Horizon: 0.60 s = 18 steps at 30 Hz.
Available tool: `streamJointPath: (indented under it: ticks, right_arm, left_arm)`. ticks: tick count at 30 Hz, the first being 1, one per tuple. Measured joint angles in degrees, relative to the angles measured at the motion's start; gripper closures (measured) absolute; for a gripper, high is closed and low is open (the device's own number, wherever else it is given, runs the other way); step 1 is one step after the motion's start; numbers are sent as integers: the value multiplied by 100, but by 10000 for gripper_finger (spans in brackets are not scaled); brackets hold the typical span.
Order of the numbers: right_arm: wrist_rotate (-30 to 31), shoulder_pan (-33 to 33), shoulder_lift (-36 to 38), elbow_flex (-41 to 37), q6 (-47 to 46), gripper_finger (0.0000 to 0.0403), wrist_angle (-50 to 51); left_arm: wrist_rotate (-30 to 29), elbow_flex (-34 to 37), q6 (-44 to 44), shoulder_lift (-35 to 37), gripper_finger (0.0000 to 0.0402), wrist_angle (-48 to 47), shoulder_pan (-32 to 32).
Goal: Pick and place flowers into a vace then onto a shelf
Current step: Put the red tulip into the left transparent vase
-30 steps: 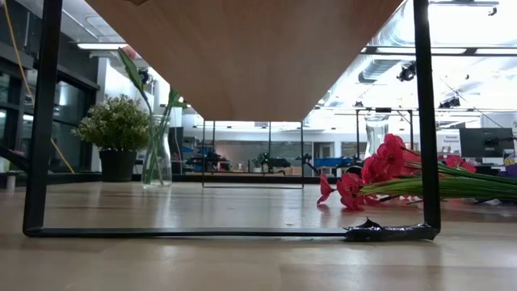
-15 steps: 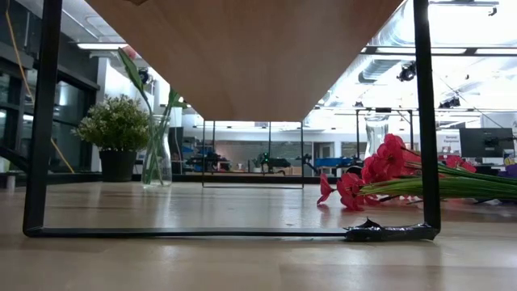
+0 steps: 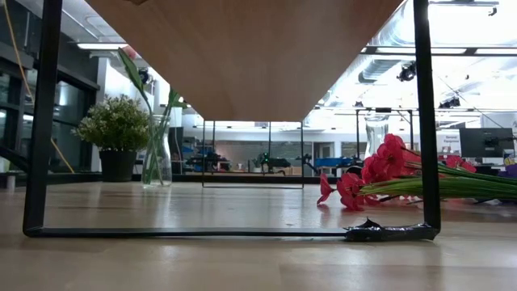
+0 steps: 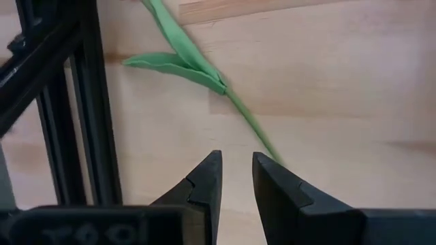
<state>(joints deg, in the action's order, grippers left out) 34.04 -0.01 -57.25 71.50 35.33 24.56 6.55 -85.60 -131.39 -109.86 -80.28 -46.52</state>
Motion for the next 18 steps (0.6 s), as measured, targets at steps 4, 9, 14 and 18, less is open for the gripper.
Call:
streamJointPath:
  ticks: [4,9,14,18]
  right_arm:
    - [0,0,0,-2,0,402,-2]
    - [0,0,1,0,0,402,-2]
    - [0,0,1,0,1,402,-3]
    - [0,0,2,0,0,402,-2]
  left_arm:
    - [-2,0,16,0,284,34,0]
    - [-449,11,-694,-23,284,80,-83]
    - [-236,249,-1354,-68,284,495,-413]
    - [-115,454,-1461,-77,284,859,-565]
